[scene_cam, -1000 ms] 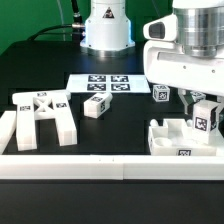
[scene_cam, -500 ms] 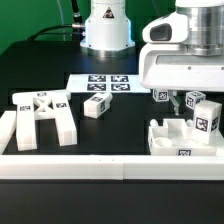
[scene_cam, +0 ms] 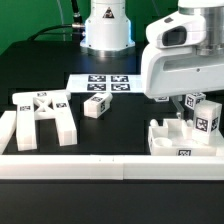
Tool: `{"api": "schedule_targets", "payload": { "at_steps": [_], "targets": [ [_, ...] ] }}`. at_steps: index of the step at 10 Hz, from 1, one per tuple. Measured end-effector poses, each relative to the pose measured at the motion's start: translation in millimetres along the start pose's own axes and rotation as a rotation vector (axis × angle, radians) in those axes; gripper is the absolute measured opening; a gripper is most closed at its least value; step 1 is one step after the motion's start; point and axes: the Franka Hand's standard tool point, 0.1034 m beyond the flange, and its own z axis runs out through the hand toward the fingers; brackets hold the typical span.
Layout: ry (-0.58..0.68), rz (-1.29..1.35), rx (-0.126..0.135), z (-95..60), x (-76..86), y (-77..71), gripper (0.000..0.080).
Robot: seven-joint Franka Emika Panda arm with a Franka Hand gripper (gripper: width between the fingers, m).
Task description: Assemble chair
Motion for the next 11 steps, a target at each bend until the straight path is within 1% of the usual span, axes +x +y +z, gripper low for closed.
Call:
{"api": "schedule_targets", "payload": {
  "at_steps": [2,5,6,8,9,10,11],
  "targets": [
    [0.0,-0.098,-0.004,0.0,0.0,0.1,0.0649],
    [-0.001,-0.273,-0.017,0.6,-0.2,-0.1,0.0649],
    [0.001,-0.318,-0.018,0.9,-0.1,1.8,0.0649],
    [0.001,-0.473,-0.019,-0.1,0.6,10.0,0.0649],
    [0.001,-0.452,-0.019,0.2,0.5,9.6,0.0529],
    [0.0,-0.452,-0.019,0.4,0.4,9.7,0.0392],
    [0.0,-0.451,-0.019,0.4,0.4,9.9,0.0392]
  ]
}}
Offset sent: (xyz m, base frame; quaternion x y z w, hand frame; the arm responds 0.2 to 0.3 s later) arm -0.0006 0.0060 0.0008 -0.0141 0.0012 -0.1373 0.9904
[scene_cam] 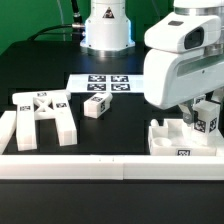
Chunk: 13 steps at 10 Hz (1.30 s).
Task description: Assemble chair
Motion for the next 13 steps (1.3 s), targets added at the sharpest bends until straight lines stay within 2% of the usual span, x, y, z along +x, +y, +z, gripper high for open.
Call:
{"api": "schedule_targets", "payload": {
  "at_steps": [1,4,13],
  "targets": [
    [0.0,0.0,0.0,0.1,0.0,0.0,0.0288],
    [0.001,0.074,0.002,0.5,0.4,-1.2,0.0288],
    [-0.002,0.948,0.016,1.6,1.4,-3.7,0.0289]
  ]
}}
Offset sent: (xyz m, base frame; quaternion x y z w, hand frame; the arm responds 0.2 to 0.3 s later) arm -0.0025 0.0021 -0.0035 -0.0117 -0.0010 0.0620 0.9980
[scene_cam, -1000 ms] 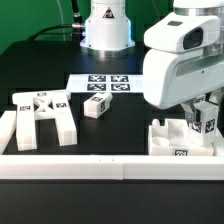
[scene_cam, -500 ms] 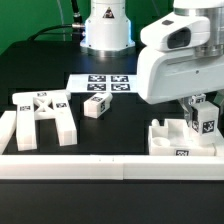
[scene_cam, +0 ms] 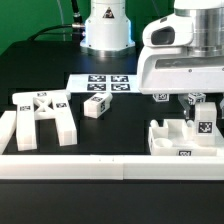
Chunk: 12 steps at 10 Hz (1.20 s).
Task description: Assemble chair
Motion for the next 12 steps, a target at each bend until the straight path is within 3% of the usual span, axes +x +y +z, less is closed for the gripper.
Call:
{"api": "schedule_targets", "payload": {
  "at_steps": [4,5,6,7,8,9,12],
  "targets": [
    [0.004,0.274,-0.007,0.9,-1.3,-1.8,0.0289],
    [0.004,0.304,-0.007,1.0,-1.3,-1.8,0.0338],
    [0.004,0.28,-0.007,0.9,-1.4,-1.9,0.0338],
    [0.003,0.247,-0.007,0.6,-1.4,-2.1,0.0524],
    [0.002,0.194,-0.012,-1.2,-1.5,-3.0,0.0524],
    [-0.001,0.079,-0.017,-1.9,-2.8,-4.9,0.0626],
    [-0.001,-0.244,-0.022,-2.5,-3.3,-6.9,0.0649]
  ]
}}
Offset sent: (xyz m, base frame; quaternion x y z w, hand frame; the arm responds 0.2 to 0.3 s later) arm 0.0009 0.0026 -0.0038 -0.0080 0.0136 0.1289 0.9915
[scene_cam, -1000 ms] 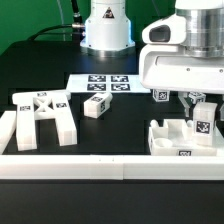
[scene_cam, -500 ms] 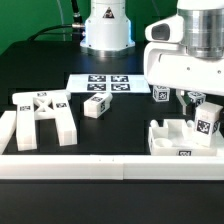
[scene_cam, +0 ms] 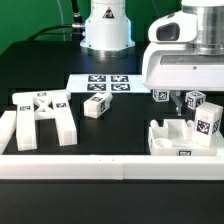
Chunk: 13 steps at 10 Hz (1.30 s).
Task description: Assemble chair
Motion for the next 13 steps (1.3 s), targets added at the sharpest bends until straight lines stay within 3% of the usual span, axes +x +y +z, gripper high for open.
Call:
{"api": "schedule_targets", "payload": {
  "at_steps": [4,7,9,10,11,12,13],
  "targets": [
    [0.001,-0.368,-0.012,0.4,-0.4,-0.7,0.0649],
    [0.002,-0.612,-0.049,0.5,0.0,-0.5,0.0649],
    [0.001,-0.67,-0.053,0.7,0.2,0.2,0.0622],
    [0.001,-0.67,-0.053,0.8,0.2,0.2,0.045],
    [0.001,-0.67,-0.053,0.8,0.2,0.3,0.045],
    [0.001,-0.655,-0.053,0.8,0.2,0.4,0.0286],
    [0.001,-0.642,-0.053,0.8,0.2,0.4,0.0289]
  ]
}}
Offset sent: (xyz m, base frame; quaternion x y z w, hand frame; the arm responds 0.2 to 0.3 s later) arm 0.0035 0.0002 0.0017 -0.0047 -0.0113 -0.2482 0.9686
